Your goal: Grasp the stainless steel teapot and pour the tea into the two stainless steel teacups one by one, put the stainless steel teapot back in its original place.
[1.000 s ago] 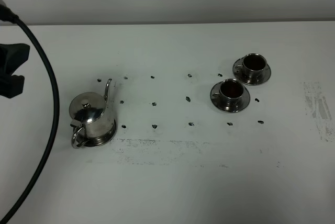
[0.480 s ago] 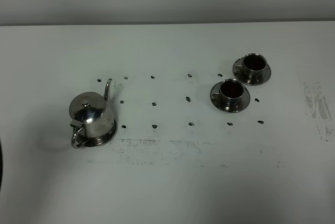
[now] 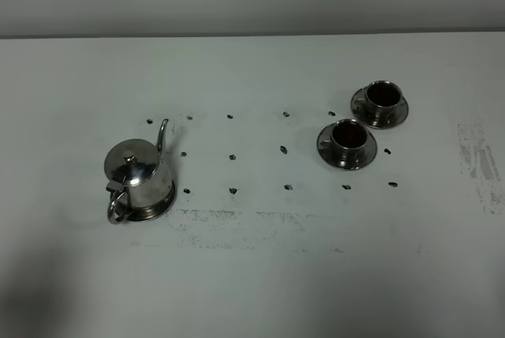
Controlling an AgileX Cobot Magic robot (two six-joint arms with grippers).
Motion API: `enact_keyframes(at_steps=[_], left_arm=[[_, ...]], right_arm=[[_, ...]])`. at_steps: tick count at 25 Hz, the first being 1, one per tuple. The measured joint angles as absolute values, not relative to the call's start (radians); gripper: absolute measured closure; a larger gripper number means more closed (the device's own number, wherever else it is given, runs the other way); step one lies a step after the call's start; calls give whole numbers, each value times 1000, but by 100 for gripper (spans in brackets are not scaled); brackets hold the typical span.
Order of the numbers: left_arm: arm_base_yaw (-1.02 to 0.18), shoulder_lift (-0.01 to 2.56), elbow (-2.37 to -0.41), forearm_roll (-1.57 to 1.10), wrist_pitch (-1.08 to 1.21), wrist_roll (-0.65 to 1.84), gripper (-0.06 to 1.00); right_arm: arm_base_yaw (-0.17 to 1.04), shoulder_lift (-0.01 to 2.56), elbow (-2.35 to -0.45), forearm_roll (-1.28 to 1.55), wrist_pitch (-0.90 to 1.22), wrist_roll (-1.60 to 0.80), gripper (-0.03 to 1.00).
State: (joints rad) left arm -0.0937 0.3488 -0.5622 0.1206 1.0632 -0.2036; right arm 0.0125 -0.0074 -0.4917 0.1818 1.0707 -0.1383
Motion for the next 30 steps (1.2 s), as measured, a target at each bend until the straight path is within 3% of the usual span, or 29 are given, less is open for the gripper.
enact_keyframes(at_steps=[12, 30], left_arm=[[6, 125, -506, 48, 1045, -67, 41], [16, 2, -505, -113, 1045, 63, 41]], right_arm=[[13, -7, -492, 182, 1071, -138, 73], [13, -7, -492, 182, 1071, -138, 73]])
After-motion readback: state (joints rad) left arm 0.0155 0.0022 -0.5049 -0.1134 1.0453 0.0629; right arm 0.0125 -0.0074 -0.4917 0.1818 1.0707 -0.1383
